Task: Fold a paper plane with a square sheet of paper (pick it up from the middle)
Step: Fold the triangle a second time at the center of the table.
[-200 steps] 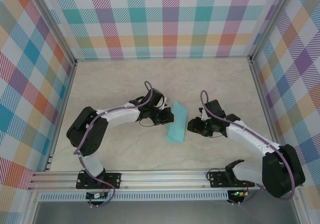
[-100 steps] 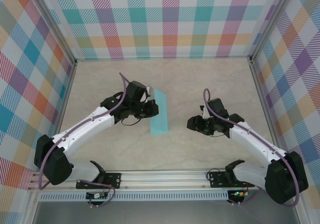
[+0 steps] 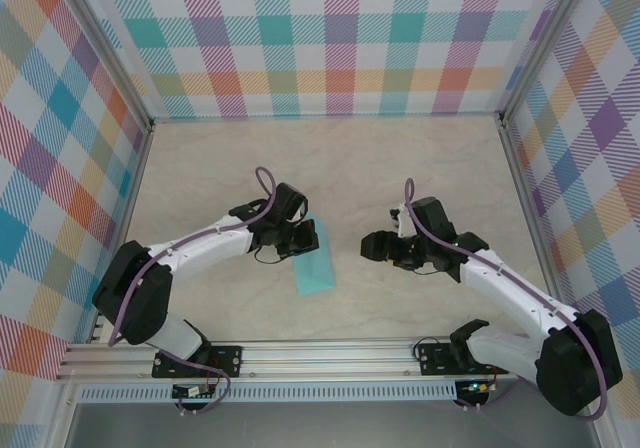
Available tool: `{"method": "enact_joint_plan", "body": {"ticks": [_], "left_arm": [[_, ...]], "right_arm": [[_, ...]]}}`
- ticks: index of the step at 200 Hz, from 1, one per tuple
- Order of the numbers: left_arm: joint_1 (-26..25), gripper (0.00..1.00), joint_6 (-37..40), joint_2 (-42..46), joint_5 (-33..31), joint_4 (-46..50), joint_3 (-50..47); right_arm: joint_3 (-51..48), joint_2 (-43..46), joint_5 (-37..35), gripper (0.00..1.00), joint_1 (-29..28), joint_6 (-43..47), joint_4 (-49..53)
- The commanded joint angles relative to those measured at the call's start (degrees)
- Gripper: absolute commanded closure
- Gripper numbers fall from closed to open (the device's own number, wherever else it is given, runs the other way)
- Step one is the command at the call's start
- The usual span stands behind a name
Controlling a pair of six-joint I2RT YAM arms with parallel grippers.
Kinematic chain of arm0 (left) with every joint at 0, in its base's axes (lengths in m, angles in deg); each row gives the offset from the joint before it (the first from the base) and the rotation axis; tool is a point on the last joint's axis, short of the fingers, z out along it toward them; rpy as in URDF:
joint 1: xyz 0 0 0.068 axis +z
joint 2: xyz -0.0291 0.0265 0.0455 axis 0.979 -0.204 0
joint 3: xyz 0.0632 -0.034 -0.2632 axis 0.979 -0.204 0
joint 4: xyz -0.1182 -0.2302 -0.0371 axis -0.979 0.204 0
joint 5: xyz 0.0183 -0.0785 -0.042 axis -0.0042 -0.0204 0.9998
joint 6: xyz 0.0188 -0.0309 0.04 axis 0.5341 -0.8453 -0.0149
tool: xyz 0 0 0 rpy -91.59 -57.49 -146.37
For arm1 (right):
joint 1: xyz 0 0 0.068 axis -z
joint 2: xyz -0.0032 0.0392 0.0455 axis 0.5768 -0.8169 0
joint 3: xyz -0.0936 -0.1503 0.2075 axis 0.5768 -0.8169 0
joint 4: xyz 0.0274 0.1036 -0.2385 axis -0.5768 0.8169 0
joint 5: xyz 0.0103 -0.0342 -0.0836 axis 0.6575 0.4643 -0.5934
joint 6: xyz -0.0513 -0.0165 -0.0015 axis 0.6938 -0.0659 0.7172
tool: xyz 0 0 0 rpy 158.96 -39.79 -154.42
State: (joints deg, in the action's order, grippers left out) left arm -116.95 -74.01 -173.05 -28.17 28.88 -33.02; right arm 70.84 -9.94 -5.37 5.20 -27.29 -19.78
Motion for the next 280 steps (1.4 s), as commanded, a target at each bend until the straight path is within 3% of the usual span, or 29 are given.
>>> {"method": "enact_joint_plan", "body": {"ticks": [1, 26, 71, 124, 216, 280], "left_arm": [[0.6, 1.00, -2.0, -0.5, 1.8, -3.9, -0.4], [0.7, 1.00, -2.1, -0.7, -0.2, -2.7, -1.2], [0.7, 1.00, -2.5, -1.4, -0.9, -1.7, -0.7], [0.8, 1.00, -2.3, -1.7, -1.0, -1.0, -0.4], [0.7, 1.00, -2.2, -1.9, -0.6, -0.5, 0.2], [0.8, 1.00, -1.9, -1.9, -0.6, -0.1, 0.2]], "right_arm": [[-0.8, 0.3, 0.9, 0.21, -2.5, 1.9, -2.6], [-1.3, 0.5, -0.6, 0.23, -6.5, 2.9, -4.8], [-3.2, 2.3, -16.6, 0.27, -20.0, 7.7, -11.0], [3.9, -7.3, -29.8, 0.28, -33.2, 16.2, -11.9], [9.9, -20.3, -39.4, 0.28, -39.6, 15.2, -13.4], [12.3, -23.9, -45.2, 0.41, -40.0, 12.4, -12.7]]}}
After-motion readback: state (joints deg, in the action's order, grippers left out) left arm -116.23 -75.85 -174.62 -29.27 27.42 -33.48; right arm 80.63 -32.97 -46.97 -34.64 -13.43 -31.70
